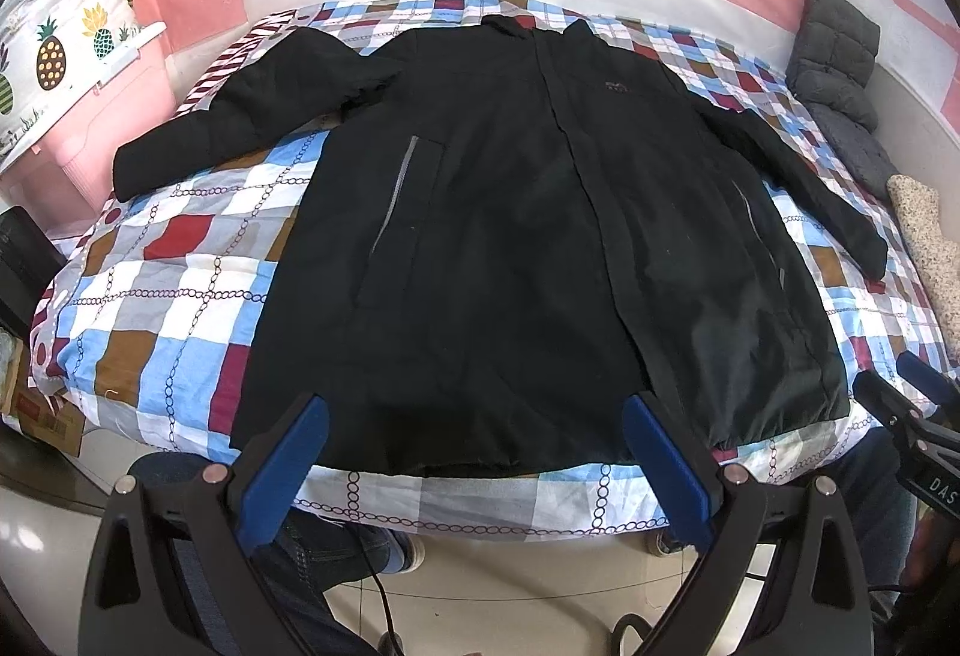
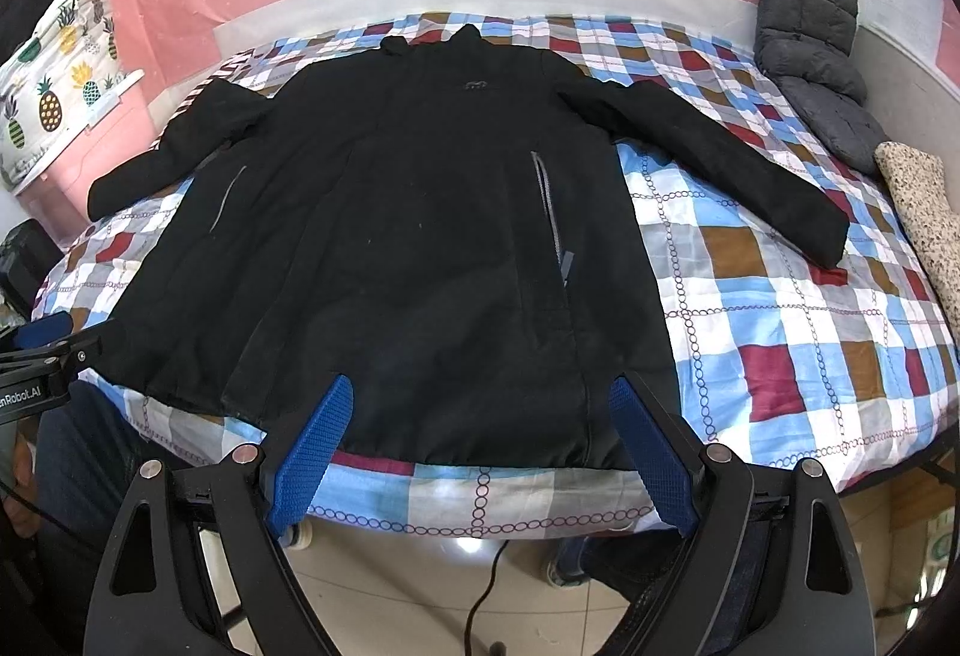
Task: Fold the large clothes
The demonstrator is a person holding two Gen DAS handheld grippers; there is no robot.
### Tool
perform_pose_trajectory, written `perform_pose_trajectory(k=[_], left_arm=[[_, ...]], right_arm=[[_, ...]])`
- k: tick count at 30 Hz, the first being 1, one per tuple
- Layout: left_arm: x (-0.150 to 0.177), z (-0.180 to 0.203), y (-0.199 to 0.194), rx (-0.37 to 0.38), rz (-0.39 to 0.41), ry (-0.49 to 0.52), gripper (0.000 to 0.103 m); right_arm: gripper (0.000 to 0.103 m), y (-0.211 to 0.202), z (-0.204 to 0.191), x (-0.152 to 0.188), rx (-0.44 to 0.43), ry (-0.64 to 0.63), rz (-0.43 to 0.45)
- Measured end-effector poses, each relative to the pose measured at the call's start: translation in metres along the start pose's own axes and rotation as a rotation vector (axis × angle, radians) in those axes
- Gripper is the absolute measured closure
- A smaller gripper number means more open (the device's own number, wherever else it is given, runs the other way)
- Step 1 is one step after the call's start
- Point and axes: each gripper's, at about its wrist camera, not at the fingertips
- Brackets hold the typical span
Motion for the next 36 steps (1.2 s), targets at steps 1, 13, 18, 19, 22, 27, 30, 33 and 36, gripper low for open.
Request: perform_pose_trajectory(k=[1, 13, 18, 19, 22, 27, 30, 33, 36], left_arm=[[0.000, 0.000, 0.000, 0.001, 0.000, -0.001, 0.004], [0.000, 0.000, 0.001, -0.001, 0.003, 0.002, 0.004], [0.000, 0.001, 0.001, -0.001, 0.002, 0.001, 0.004], [0.000, 0.001, 0.001, -0.001, 0.002, 0.001, 0.004], [0.000, 0.000, 0.001, 0.002, -0.001, 0.002, 0.004], [0.000, 0.001, 0.004, 0.011, -0.007, 0.003, 0.004], [-0.001, -0.001, 0.007, 0.017, -0.008, 0.003, 0.004], [-0.005, -0.005, 0.011, 0.008, -0.011, 0.002, 0.004], [-0.009, -0.010, 0.014, -0.006, -0.006, 0.001, 0.004]], right_arm=[[0.015, 0.000, 0.000, 0.000, 0.000, 0.000, 0.000], [0.015, 0.000, 0.000, -0.001, 0.000, 0.000, -0.002], [0.015, 0.001, -0.001, 0.000, 0.000, -0.001, -0.002], [0.015, 0.001, -0.001, 0.000, 0.000, -0.002, -0.002], [0.015, 0.002, -0.001, 0.000, 0.001, -0.002, -0.003], [0.015, 0.001, -0.001, -0.001, -0.001, -0.003, 0.001], [0.015, 0.004, -0.003, -0.005, -0.016, -0.003, 0.001], [0.015, 0.008, -0.004, -0.011, -0.017, -0.015, 0.003], [0.015, 0.012, -0.004, -0.017, -0.027, -0.021, -0.002]])
Point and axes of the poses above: each gripper's, at about its wrist camera, not at the fingertips, and y roughly the way its jaws point, z to its right, x to its underside, and after that the axes turned 9 degrees about -z, right-handed
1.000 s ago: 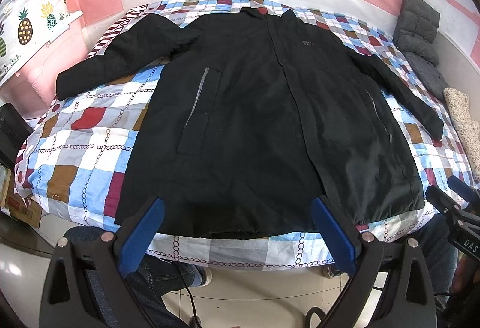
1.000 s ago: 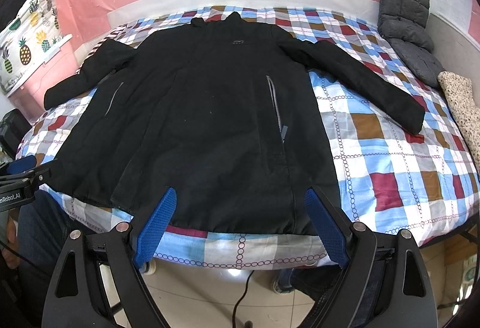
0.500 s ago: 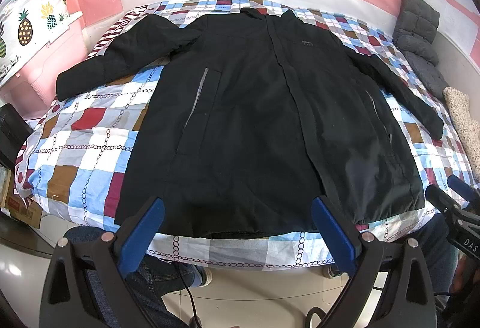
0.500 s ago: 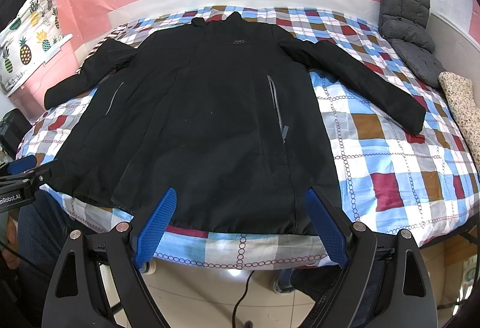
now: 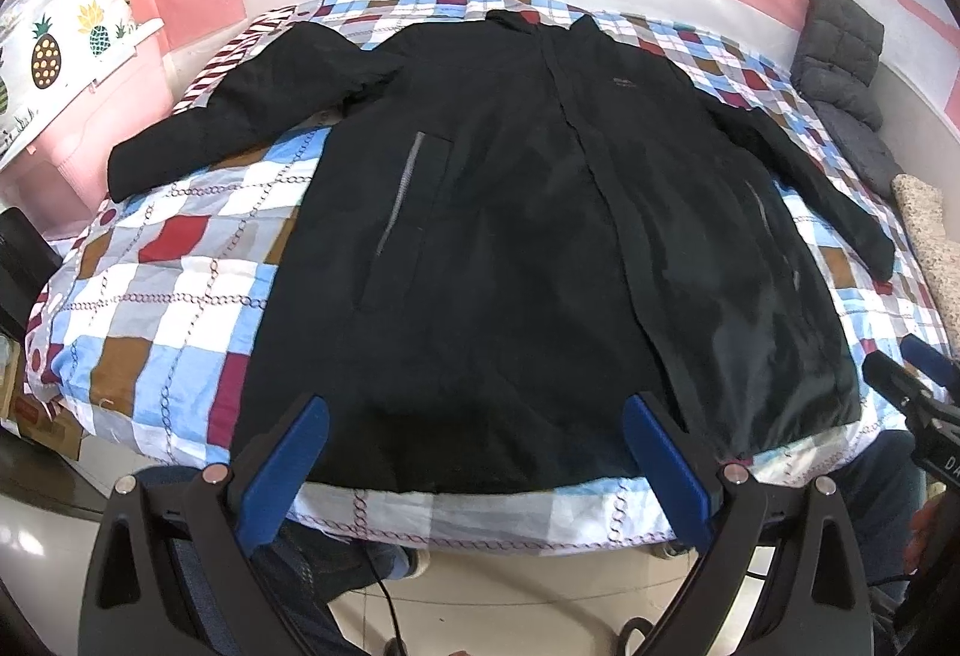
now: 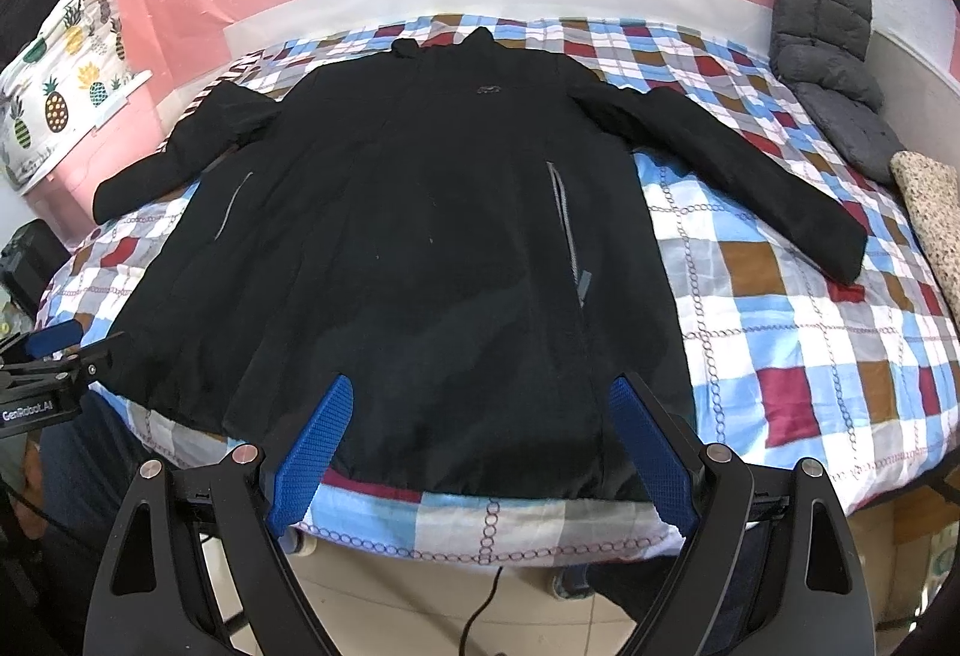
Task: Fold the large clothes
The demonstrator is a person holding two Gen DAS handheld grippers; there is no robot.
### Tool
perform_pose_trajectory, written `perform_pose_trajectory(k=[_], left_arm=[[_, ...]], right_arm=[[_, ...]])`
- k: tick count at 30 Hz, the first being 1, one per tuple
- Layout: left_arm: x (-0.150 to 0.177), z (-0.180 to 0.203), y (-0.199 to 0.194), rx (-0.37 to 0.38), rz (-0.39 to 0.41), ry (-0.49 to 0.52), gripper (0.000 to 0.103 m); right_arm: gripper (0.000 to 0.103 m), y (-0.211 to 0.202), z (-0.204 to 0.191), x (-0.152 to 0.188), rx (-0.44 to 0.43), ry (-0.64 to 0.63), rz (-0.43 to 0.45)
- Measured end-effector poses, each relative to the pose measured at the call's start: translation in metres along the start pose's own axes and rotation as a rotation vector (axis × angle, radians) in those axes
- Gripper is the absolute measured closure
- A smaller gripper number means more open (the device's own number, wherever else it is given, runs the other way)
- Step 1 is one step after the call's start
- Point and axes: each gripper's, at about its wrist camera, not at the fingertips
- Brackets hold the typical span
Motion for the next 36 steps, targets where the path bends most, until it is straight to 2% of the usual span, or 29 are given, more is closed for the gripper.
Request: perform_pose_trajectory(k=[8, 17, 21, 26, 28, 32, 36], left_arm=[[-0.026, -0.024, 0.018, -0.009, 0.003, -0.033, 0.004], [-0.069, -0.067, 0.045, -0.027, 0.025, -0.104, 0.004], [-0.087, -0.090, 0.058, -0.020, 0.033, -0.149, 0.008], [-0.110, -0.128, 0.076, -0.055, 0.050, -0.227, 0.015], [-0.122, -0.147, 0.085, -0.076, 0.052, -0.259, 0.016], [-0.143, -0.185, 0.102, -0.056, 0.052, -0.327, 0.016], [-0.160, -0.219, 0.118, -0.085, 0.053, -0.395, 0.016]], right_arm=[[0.015, 0.018, -0.006, -0.024, -0.010, -0.018, -0.023], [0.015, 0.045, -0.026, -0.065, 0.007, -0.078, -0.021], [0.015, 0.058, -0.035, -0.084, -0.004, -0.099, -0.020], [0.015, 0.075, -0.049, -0.106, -0.011, -0.138, -0.020], [0.015, 0.081, -0.054, -0.113, -0.013, -0.150, -0.020], [0.015, 0.101, -0.064, -0.128, -0.019, -0.183, -0.041], [0.015, 0.119, -0.070, -0.141, -0.026, -0.194, -0.065]])
Point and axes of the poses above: each gripper's, at about its wrist camera, not at the fingertips, and y roughly the way its jaws point, z to its right, x to its underside, and after that the axes turned 9 degrees about -z, right-handed
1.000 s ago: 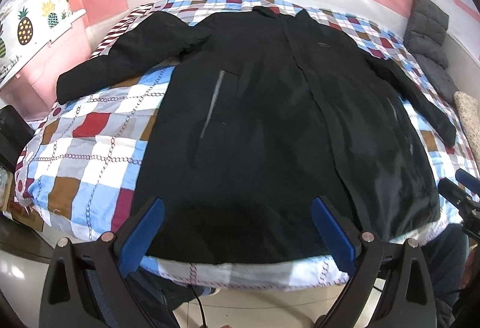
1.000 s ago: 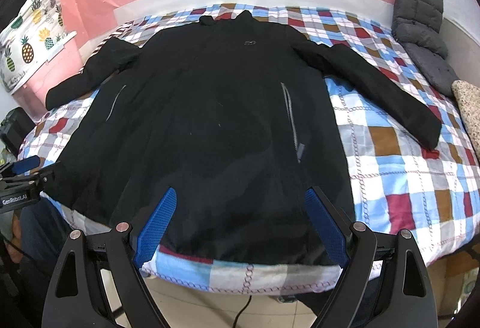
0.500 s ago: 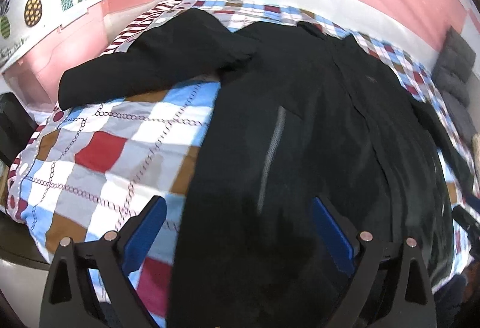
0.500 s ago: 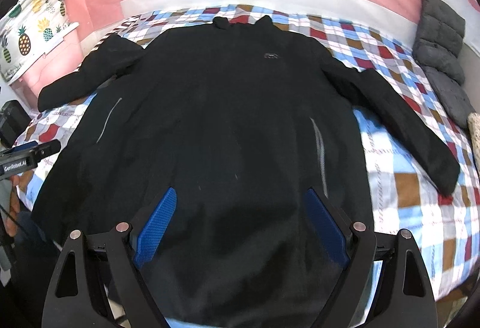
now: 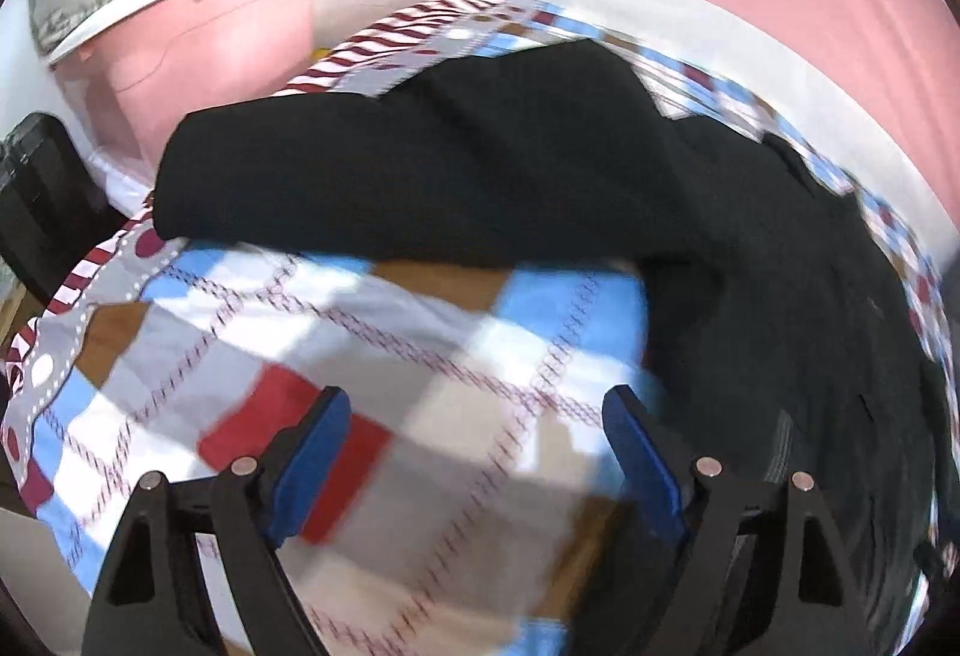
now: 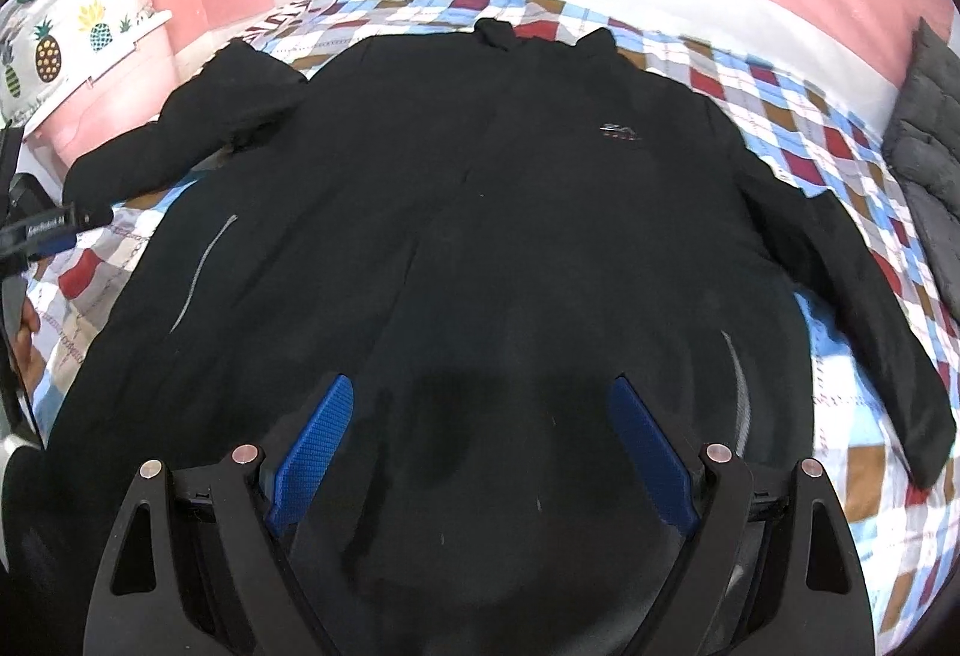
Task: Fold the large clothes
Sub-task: 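Grasp the sleeve nearest the left tool and lift it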
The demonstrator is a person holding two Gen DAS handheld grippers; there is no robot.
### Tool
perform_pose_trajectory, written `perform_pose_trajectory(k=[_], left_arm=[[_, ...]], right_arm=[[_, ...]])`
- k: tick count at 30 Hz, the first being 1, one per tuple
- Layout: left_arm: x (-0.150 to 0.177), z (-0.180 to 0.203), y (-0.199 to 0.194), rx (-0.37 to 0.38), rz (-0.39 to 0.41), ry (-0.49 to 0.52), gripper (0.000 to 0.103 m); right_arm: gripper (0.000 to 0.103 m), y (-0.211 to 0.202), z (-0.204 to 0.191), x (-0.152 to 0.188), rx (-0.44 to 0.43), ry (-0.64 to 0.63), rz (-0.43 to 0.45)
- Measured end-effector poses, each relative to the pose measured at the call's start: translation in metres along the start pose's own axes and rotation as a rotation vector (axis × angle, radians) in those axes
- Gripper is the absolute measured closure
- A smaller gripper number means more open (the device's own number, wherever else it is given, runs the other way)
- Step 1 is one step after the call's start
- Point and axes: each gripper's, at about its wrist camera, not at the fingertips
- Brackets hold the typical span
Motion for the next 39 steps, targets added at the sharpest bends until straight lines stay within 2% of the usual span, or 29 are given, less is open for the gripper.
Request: perform_pose_trajectory(k=[3, 9, 14, 16, 19, 21, 23, 26, 33, 39], left_arm=[[-0.020, -0.021, 0.015, -0.007, 0.010, -0.068, 0.016], [-0.048, -0.067, 0.045, 0.047, 0.024, -0.241, 0.019], [-0.064, -0.091, 0.067, 0.041, 0.039, -0.337, 0.020], [-0.070, -0.094, 0.071, 0.012, 0.069, -0.343, 0.022], [-0.080, -0.093, 0.077, -0.027, 0.079, -0.338, 0.037], [-0.085, -0.090, 0.076, -0.045, 0.083, -0.323, 0.064], [-0.090, -0.084, 0.067, -0.063, 0.095, -0.297, 0.079], [-0.095, -0.073, 0.046, -0.087, 0.125, -0.252, 0.085], [-0.109, -0.043, -0.029, -0.065, 0.234, -0.159, 0.088], [-0.122, 0.015, -0.100, 0.013, 0.345, -0.029, 0.089]], right_arm=[[0.015, 0.011, -0.001, -0.010, -0.007, -0.002, -0.011], [0.015, 0.029, 0.002, -0.021, -0.009, -0.004, -0.026], [0.015, 0.044, 0.009, -0.023, -0.007, 0.011, -0.052], [0.015, 0.048, 0.011, -0.022, -0.005, 0.016, -0.061], [0.015, 0.050, 0.015, -0.023, -0.006, 0.025, -0.065], [0.015, 0.050, 0.017, -0.023, -0.002, 0.030, -0.062], [0.015, 0.048, 0.020, -0.022, 0.000, 0.039, -0.057], [0.015, 0.045, 0.025, -0.019, 0.002, 0.055, -0.054], [0.015, 0.031, 0.040, -0.009, 0.013, 0.087, -0.033], [0.015, 0.018, 0.058, -0.003, 0.026, 0.127, -0.003]])
Point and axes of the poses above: each gripper's, at about its wrist camera, not at the fingertips, and y roughly the way its jaws point, z to its right, x to its underside, and after that the axes turned 9 degrees about -z, right-handed
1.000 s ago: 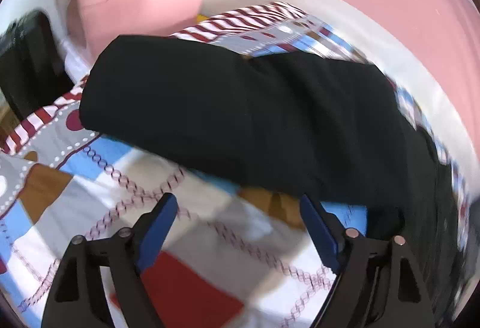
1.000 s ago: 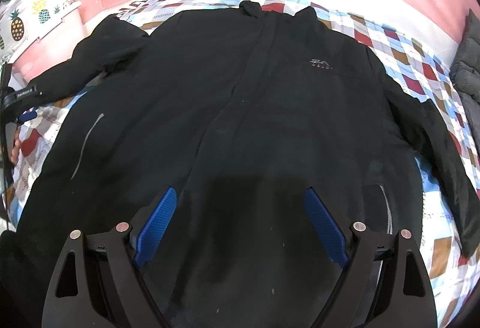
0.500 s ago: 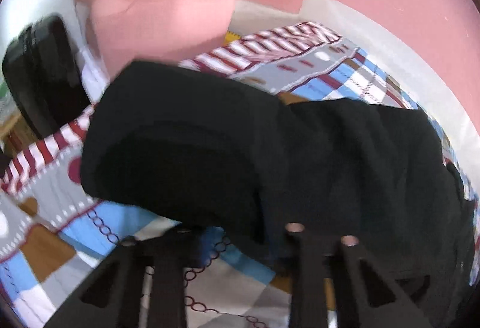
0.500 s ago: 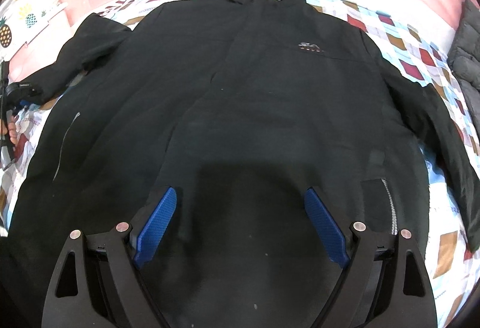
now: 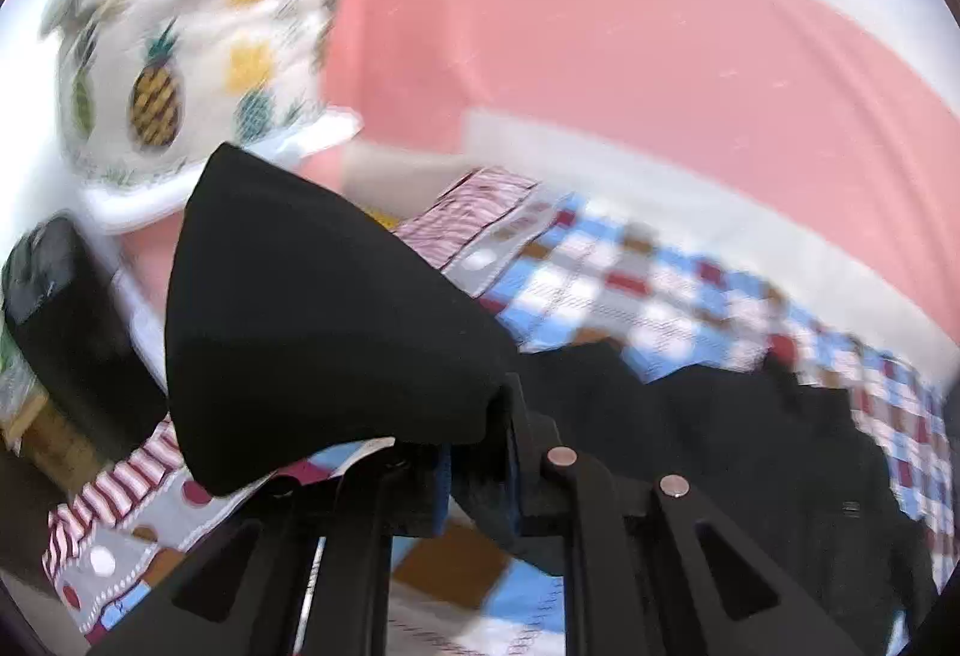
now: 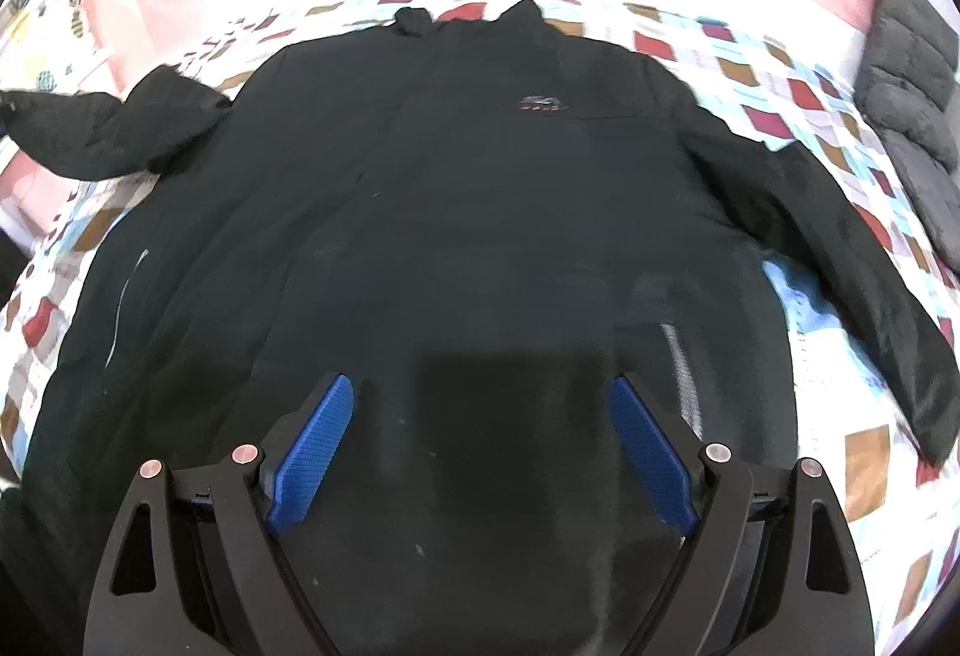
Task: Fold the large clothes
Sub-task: 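Grasp the sleeve nearest the left tool and lift it, then lay the held sleeve across the jacket back and open the left tool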
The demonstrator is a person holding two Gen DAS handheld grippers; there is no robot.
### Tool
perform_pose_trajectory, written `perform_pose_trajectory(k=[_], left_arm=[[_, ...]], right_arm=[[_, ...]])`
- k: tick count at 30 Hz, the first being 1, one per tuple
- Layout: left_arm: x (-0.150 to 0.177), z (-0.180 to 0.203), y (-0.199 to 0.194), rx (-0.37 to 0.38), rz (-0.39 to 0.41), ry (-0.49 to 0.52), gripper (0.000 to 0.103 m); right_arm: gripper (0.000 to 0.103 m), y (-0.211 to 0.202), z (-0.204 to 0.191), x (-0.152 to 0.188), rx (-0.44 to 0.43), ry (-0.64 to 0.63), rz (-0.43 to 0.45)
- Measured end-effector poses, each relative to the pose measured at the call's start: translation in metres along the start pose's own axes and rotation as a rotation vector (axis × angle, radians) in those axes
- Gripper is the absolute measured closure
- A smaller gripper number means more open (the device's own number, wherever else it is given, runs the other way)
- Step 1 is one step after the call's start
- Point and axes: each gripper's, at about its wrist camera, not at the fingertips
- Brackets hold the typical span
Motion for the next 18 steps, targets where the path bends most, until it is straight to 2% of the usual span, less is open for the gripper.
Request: perform_pose_trajectory(k=[4, 8, 12, 18], left_arm=[[-0.014, 0.062, -0.036, 0.104, 0.050, 0.102, 0.089], [-0.011, 0.127, -0.052, 0.209, 0.057, 0.206, 0.089], [0.006, 0.194, -0.045, 0.312, 0.011, 0.299, 0.089], [0.058, 0.277, -0.005, 0.386, -0.103, 0.423, 0.089]], right_arm=[[0.015, -0.006, 0.014, 0.004, 0.005, 0.032, 0.011], [0.015, -0.013, 0.031, 0.011, -0.001, 0.067, 0.024], [0.015, -0.017, 0.051, 0.018, -0.001, 0.108, 0.031], [0.015, -0.011, 0.080, 0.028, 0.006, 0.165, 0.020]])
Point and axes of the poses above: each gripper's, at about its wrist camera, not at the fingertips, and y roughly the way its jaws point, z to its right, x to its underside, and after that the axes turned 9 degrees about -z, right-handed
